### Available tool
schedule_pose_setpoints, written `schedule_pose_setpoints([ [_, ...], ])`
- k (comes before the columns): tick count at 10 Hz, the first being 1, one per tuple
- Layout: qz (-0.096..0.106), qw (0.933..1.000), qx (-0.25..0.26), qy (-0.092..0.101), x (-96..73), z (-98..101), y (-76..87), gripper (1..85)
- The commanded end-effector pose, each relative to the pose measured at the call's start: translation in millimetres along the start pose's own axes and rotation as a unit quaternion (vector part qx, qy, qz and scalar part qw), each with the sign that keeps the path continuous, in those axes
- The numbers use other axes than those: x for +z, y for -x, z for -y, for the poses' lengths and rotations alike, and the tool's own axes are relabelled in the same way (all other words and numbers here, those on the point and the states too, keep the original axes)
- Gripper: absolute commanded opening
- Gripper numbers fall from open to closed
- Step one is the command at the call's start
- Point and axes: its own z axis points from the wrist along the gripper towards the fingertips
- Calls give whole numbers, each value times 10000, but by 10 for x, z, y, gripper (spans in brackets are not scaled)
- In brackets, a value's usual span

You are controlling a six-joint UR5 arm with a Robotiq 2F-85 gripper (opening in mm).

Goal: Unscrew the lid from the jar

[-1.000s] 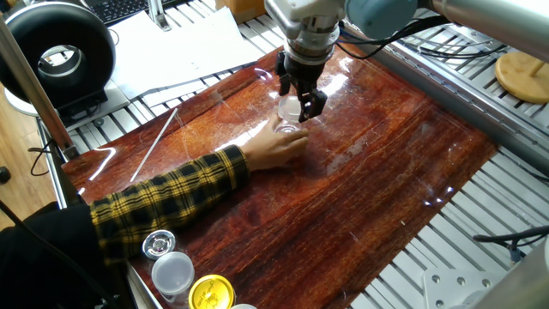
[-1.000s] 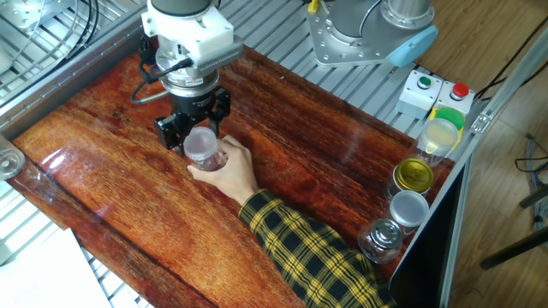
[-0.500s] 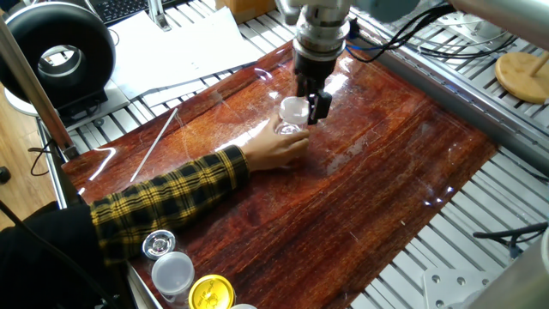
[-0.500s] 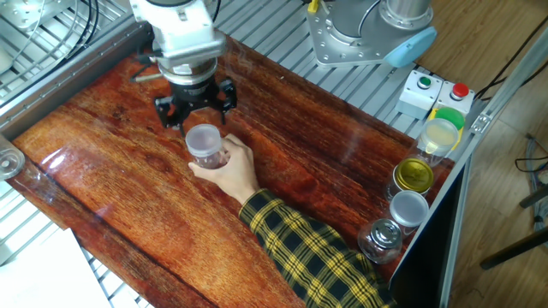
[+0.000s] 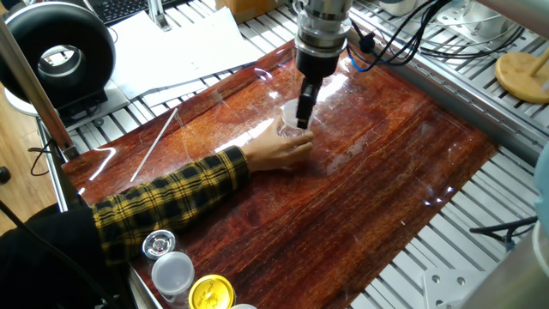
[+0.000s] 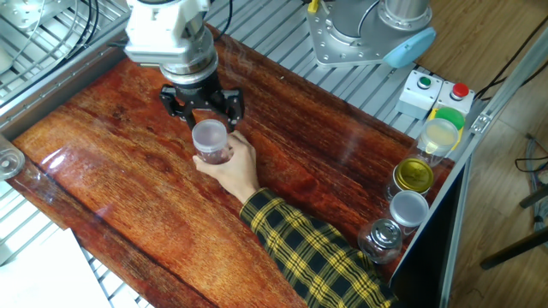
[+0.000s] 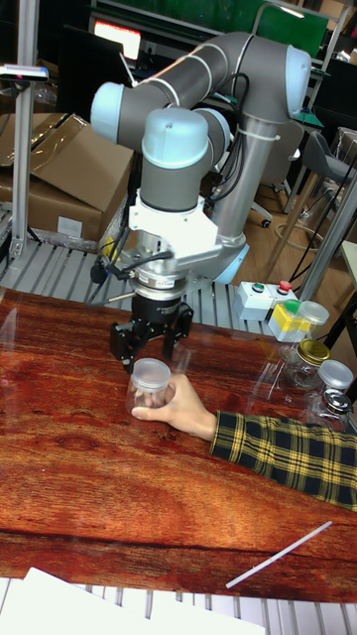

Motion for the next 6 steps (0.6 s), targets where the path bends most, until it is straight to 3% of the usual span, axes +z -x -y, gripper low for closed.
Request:
schedule_pose_setpoints([
  [1,93,9948,1008,140,9,-13,107,697],
  [6,28,9905,1376,75,53,39,94,670],
])
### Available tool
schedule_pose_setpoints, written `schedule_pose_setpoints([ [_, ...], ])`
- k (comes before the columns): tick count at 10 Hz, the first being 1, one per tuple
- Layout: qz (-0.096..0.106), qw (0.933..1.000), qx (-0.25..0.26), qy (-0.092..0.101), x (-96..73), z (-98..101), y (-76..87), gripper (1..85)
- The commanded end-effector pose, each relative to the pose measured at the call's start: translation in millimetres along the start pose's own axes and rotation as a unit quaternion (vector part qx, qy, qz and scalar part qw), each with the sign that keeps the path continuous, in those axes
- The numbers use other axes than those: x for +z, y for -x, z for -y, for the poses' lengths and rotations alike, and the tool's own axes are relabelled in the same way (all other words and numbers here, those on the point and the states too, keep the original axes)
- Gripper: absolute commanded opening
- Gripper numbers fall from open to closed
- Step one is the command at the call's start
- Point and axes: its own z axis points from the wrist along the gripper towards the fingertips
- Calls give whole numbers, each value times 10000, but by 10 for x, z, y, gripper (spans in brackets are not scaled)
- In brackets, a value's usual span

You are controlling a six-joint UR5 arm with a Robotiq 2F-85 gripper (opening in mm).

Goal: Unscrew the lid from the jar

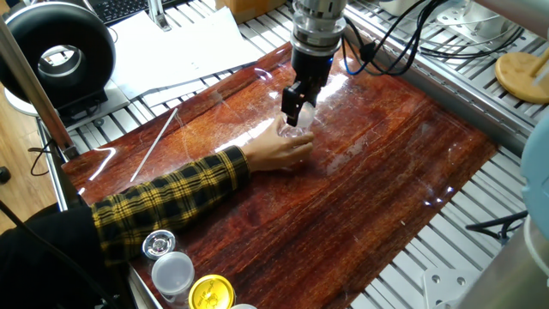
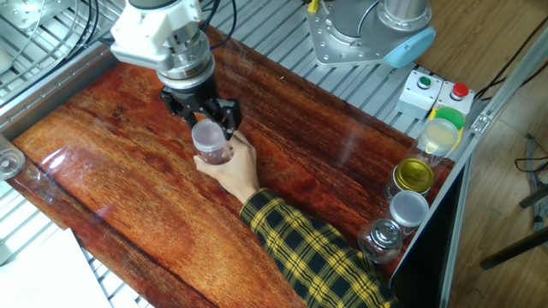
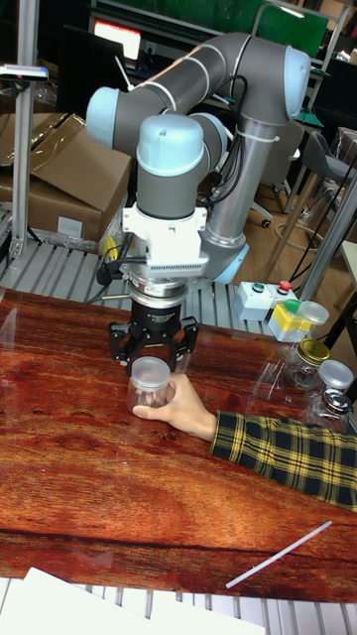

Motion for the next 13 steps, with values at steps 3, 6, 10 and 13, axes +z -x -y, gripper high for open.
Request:
schedule_pose_setpoints([
  [3,5,9990,439,-19,43,31,49,640],
  [6,-46,9986,512,-127,21,59,54,580],
  [10,-41,9986,34,-530,-21,209,131,417],
  [13,-67,9936,-924,-640,-26,171,171,383],
])
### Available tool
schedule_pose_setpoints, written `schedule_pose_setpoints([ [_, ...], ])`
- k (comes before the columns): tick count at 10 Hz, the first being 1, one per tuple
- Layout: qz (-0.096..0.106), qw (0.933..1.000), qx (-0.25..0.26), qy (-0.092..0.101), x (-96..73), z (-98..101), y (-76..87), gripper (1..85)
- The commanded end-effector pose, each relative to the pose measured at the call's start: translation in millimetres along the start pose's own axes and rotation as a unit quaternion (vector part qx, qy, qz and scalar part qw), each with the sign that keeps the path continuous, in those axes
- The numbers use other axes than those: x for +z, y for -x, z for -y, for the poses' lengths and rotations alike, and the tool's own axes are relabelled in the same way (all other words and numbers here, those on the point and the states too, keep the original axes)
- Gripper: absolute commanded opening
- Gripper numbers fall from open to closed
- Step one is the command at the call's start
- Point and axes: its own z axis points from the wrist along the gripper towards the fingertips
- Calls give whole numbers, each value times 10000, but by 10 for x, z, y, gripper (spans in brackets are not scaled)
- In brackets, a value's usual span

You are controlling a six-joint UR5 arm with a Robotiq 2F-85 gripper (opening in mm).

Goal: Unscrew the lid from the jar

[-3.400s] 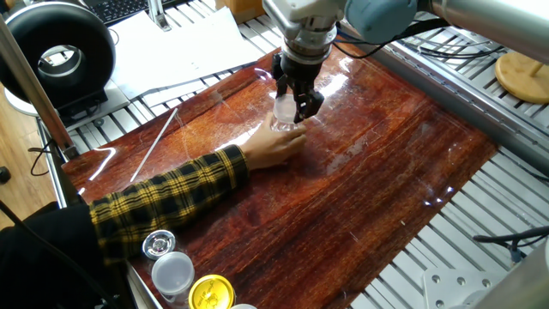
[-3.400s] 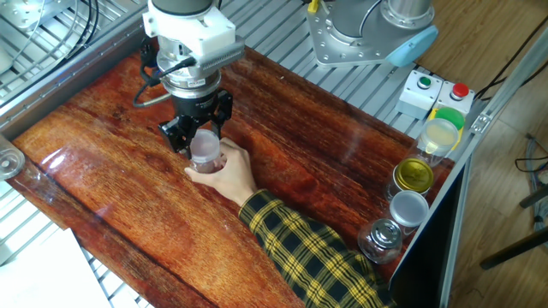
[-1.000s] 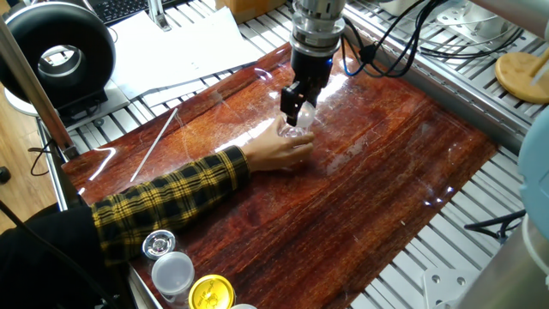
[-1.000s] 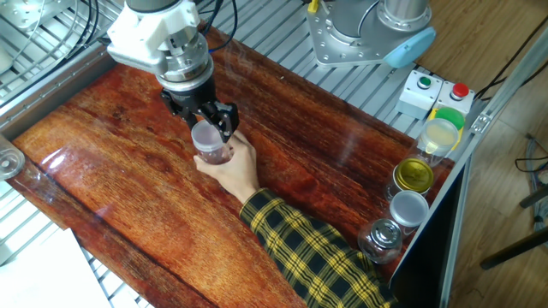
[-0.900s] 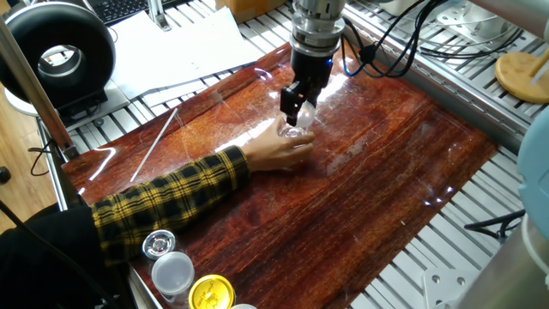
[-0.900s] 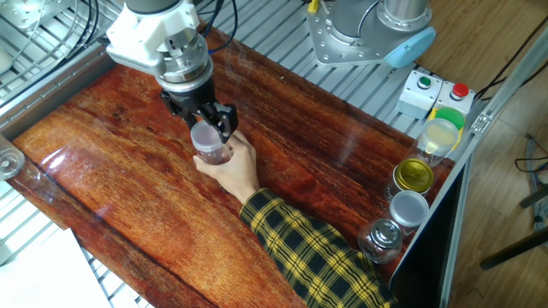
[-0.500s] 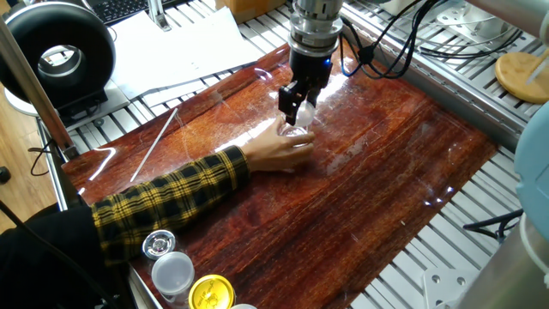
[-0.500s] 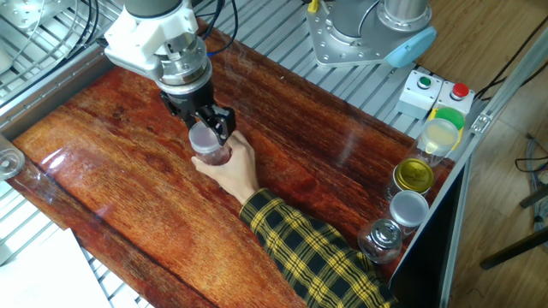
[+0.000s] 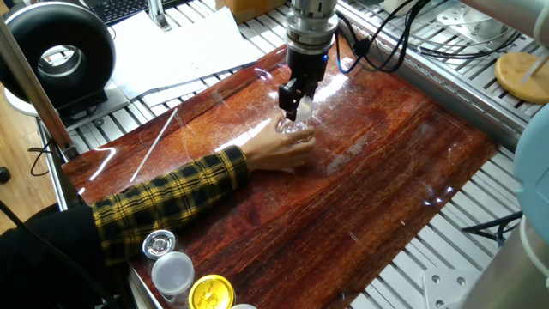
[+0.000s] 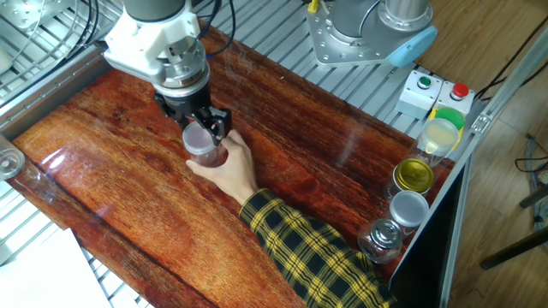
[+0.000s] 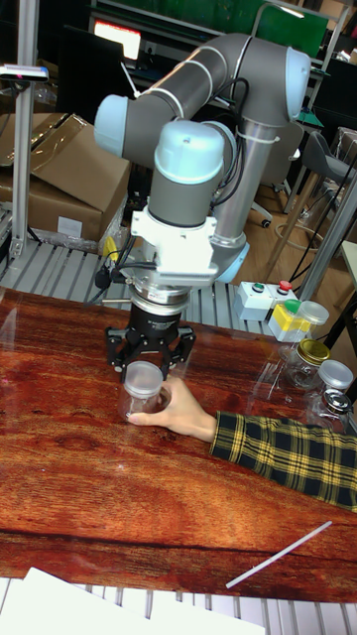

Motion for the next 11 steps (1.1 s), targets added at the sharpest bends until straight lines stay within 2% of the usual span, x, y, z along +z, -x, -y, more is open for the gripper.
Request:
schedule_pose_setpoints([
  [1,111,9948,-1004,-104,-9,-68,102,383],
  [2,151,9897,-1423,-80,-9,-107,122,383],
  [4,202,9743,-2244,37,-19,-178,112,397],
  [5,209,9615,-2741,27,-13,-172,94,407],
  [6,270,9516,-3063,42,-2,-179,93,410],
  [10,259,9143,-4037,-197,13,-57,83,420],
  [11,278,9105,-4121,-209,12,-57,92,420],
])
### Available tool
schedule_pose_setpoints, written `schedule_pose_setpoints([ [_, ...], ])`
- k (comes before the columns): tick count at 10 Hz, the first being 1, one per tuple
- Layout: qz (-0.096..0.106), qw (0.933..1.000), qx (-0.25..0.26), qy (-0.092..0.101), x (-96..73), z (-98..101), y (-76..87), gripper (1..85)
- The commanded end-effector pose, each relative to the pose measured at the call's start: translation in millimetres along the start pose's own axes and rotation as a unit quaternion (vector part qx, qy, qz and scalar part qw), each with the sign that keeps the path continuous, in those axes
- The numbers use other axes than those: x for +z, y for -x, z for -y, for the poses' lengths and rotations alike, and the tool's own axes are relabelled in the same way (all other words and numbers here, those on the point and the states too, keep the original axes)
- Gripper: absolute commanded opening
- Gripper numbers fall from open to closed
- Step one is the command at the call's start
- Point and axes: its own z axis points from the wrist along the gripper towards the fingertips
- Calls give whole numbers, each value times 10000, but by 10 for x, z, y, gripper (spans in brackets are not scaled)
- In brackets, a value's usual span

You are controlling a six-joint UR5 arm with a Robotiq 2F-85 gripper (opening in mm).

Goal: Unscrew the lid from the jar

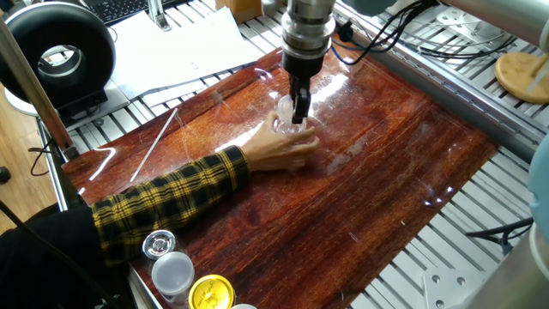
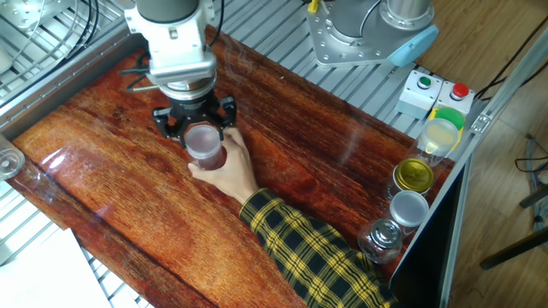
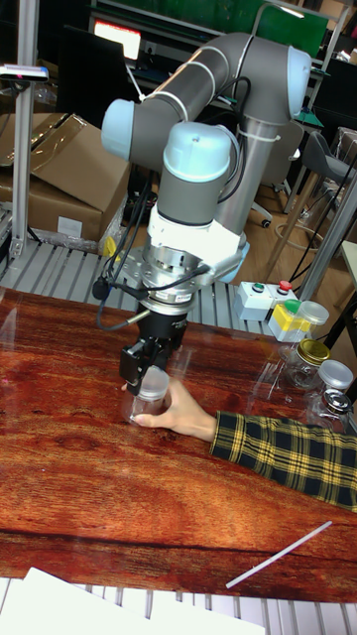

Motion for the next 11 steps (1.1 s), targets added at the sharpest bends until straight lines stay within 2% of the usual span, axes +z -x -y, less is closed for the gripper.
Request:
schedule_pose_setpoints([
  [1,85,9981,-609,-72,-7,27,16,420],
  [3,119,9953,-945,-158,-13,62,34,427],
  [8,240,9871,-1569,-218,-16,64,89,427],
  [11,246,9810,-1893,-360,-4,108,140,430],
])
